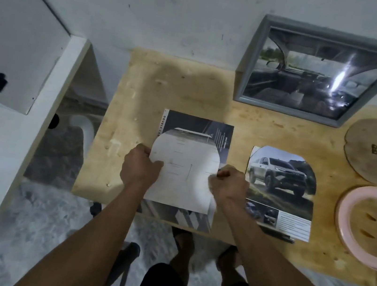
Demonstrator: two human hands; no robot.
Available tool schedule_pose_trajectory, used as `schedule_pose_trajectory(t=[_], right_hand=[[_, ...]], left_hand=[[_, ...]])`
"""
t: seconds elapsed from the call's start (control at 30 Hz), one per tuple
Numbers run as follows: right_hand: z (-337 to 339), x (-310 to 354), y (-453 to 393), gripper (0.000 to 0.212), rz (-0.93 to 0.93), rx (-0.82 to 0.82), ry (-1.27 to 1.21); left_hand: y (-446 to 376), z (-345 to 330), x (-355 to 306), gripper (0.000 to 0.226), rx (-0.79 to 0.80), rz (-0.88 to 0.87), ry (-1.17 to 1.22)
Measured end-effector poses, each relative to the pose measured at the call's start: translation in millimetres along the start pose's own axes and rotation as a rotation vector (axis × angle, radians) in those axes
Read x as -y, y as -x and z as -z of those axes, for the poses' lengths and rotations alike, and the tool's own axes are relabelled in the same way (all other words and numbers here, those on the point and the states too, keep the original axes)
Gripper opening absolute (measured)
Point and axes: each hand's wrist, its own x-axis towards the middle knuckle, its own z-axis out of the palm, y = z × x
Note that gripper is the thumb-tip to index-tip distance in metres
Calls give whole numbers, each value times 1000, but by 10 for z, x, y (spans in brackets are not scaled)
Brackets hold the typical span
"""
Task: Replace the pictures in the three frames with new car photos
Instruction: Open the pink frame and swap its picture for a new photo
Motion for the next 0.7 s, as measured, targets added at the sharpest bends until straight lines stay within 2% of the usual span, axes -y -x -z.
schedule_pose_trajectory(t=[0.17,0.3,0.43,0.57,0.7], right_hand=[[94,7,56,4,50,14,2],[679,-205,21,11,21,-124,102],[1289,-678,-122,24,-11,-324,121],[1661,-1010,-243,53,-139,-264,204],[1746,-1117,-332,50,-110,-193,155]], left_hand=[[15,-76,-49,64,-25,-64,-61],[341,-318,-389,50,40,-190,99],[782,-733,-791,39,188,-318,104],[1081,-1142,-1090,38,304,-327,31],[1245,-1389,-1252,20,284,-243,-30]])
